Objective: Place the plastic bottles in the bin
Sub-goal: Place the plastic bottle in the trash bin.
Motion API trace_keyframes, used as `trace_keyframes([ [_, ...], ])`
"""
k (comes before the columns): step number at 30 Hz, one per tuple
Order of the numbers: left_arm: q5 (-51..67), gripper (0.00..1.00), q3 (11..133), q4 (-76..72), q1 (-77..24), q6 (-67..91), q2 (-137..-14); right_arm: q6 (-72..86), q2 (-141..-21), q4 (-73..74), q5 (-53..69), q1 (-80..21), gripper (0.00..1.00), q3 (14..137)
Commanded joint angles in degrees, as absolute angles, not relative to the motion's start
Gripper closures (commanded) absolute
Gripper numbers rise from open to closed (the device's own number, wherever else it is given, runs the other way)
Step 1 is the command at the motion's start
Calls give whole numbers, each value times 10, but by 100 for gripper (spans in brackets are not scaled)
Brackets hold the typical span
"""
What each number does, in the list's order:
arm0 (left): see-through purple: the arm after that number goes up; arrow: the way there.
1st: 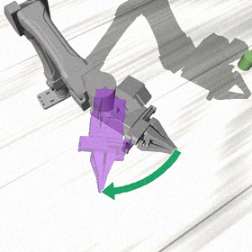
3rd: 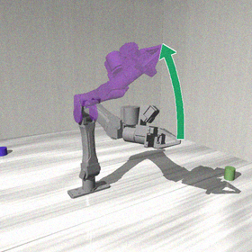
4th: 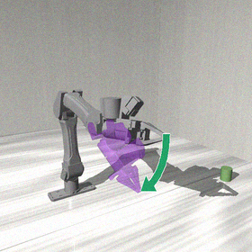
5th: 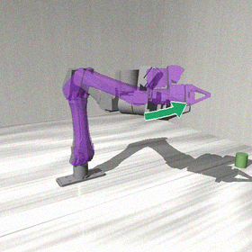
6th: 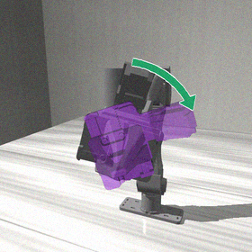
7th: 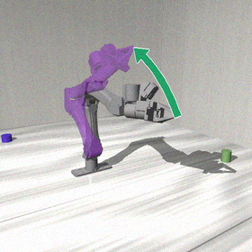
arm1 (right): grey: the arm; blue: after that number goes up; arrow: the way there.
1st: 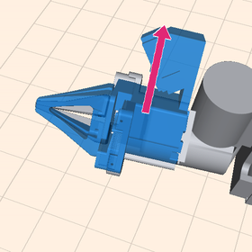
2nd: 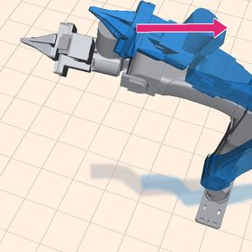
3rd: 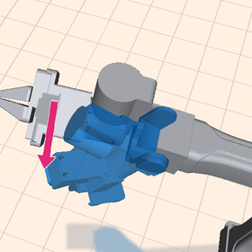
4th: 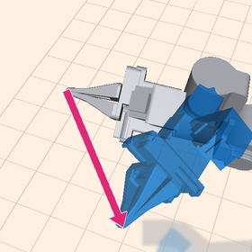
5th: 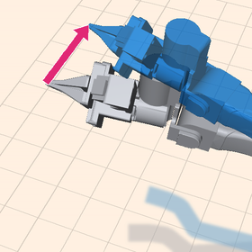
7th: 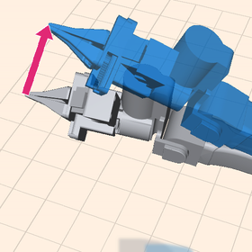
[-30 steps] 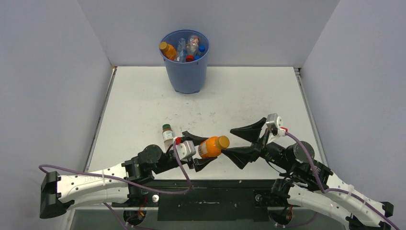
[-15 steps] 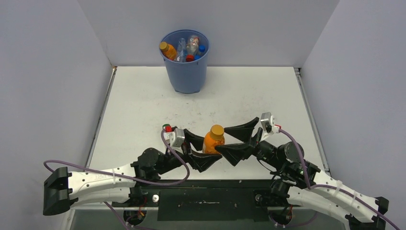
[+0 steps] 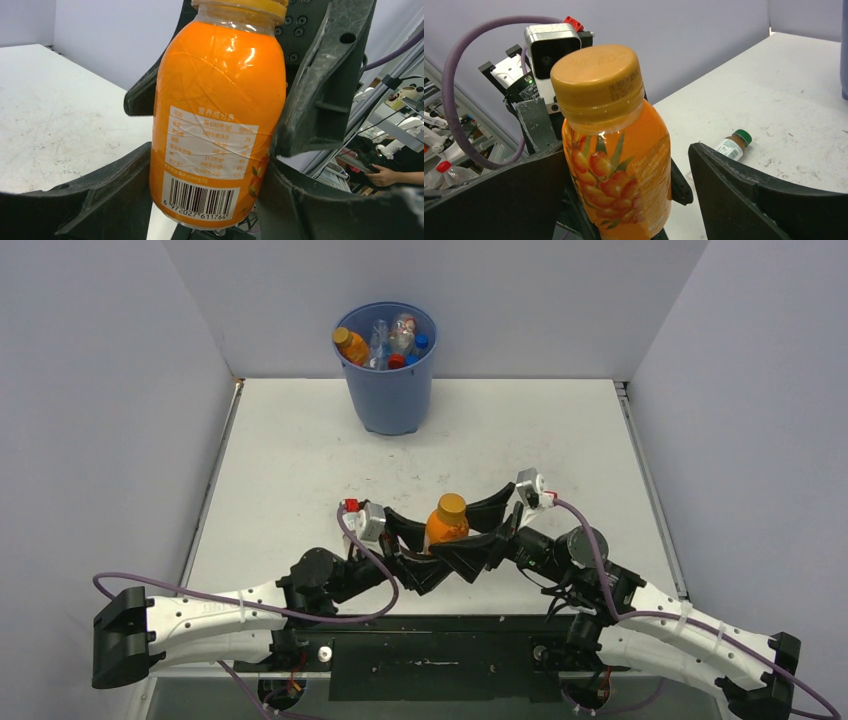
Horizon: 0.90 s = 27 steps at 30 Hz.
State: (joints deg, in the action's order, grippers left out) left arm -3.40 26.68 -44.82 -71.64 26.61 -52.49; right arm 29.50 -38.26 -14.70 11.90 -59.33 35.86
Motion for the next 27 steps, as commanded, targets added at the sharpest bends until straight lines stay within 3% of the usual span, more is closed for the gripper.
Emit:
trace_keyframes([
  [1,-49,100,275,-485,-719,271,-503,295,-391,-153,125,-593,19,350],
  [6,-43,98,271,-501,-720,270,-504,300,-388,-163,109,-593,54,335],
  [8,-38,65,269,-506,-720,268,-505,297,-388,-165,110,-593,63,334],
  [11,-44,0,256,-515,-720,265,-492,282,-379,-151,107,-593,70,339],
  [20,-113,4,255,-395,-713,208,-336,185,-314,-20,59,-593,74,357],
  [27,-80,4,451,-173,-688,213,-423,185,-335,-39,95,-594,74,340],
])
